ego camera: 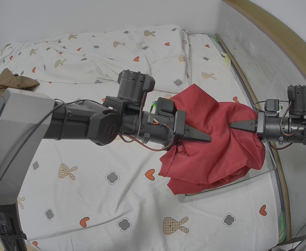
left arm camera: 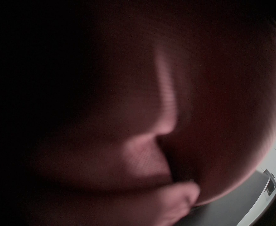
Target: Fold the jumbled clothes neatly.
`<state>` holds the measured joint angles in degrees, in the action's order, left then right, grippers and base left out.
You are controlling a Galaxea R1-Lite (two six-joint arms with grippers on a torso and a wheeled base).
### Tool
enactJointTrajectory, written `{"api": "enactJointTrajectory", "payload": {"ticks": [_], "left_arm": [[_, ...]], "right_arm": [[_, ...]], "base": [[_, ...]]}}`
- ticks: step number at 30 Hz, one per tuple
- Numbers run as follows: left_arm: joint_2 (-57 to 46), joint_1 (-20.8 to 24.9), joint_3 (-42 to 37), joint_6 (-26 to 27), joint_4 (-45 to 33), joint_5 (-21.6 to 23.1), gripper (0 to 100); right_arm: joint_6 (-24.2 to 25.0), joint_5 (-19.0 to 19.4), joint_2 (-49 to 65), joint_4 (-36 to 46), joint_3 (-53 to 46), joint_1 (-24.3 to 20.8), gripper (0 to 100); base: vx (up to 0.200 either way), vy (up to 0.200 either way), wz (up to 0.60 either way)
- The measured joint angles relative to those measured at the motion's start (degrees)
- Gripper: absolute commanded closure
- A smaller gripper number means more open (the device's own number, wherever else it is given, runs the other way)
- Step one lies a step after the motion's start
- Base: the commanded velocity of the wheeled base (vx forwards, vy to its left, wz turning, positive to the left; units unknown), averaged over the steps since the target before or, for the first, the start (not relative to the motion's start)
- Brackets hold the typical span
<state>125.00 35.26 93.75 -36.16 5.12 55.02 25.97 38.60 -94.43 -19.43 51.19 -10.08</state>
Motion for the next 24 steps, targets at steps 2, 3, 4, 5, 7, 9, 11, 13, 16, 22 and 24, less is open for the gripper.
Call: {"api": "enactJointTrajectory", "payload": {"ticks": [2, 3, 4, 5, 7, 9, 11, 13, 16, 22, 24], "left_arm": [[1.38, 0.52, 1.79, -0.07, -0.48, 0.0, 100], [2.1, 0.79, 2.67, -0.1, -0.69, -0.04, 100], [2.82, 1.05, 3.55, -0.13, -0.88, -0.06, 100], [3.41, 1.27, 4.29, -0.18, -1.07, -0.09, 100], [4.77, 1.82, 5.84, -0.32, -1.4, -0.09, 100], [5.92, 2.17, 7.19, -0.4, -1.62, -0.11, 100], [6.95, 2.34, 8.42, -0.49, -1.87, -0.13, 100], [7.98, 2.47, 9.81, -0.55, -2.33, -0.15, 100], [9.37, 2.52, 11.72, -0.6, -2.99, -0.79, 100], [12.15, 2.36, 14.56, -0.55, -3.35, -1.93, 100], [12.85, 2.26, 15.13, -0.55, -3.38, -2.0, 100]], "right_arm": [[-0.02, 0.0, 0.05, 0.02, -0.28, 0.88, 100], [-0.02, 0.0, 0.05, 0.04, -0.45, 1.38, 100], [-0.05, -0.01, 0.05, 0.02, -0.65, 1.85, 100], [-0.07, -0.01, 0.05, 0.04, -0.8, 2.36, 100], [-0.65, -0.04, -0.04, 0.0, -1.19, 3.63, 100], [-1.99, -0.01, -0.2, 0.0, -1.61, 4.82, 100], [-3.66, 0.02, -0.46, -0.05, -1.91, 5.86, 100], [-4.84, 0.05, -0.99, -0.09, -2.13, 6.89, 100], [-5.63, 0.05, -1.93, -0.22, -2.27, 7.89, 100], [-6.0, -0.09, -3.61, -0.35, -2.22, 8.51, 100], [-6.0, -0.09, -3.94, -0.33, -2.22, 8.48, 100]], "base": [[0.0, 0.0, 0.0], [0.0, 0.0, 0.0], [0.0, 0.0, 0.0], [0.0, 0.0, 0.0], [0.0, 0.0, 0.0], [0.0, 0.0, 0.0], [0.0, 0.0, 0.0], [0.0, 0.0, 0.0], [0.0, 0.0, 0.0], [0.0, 0.0, 0.0], [0.0, 0.0, 0.0]]}}
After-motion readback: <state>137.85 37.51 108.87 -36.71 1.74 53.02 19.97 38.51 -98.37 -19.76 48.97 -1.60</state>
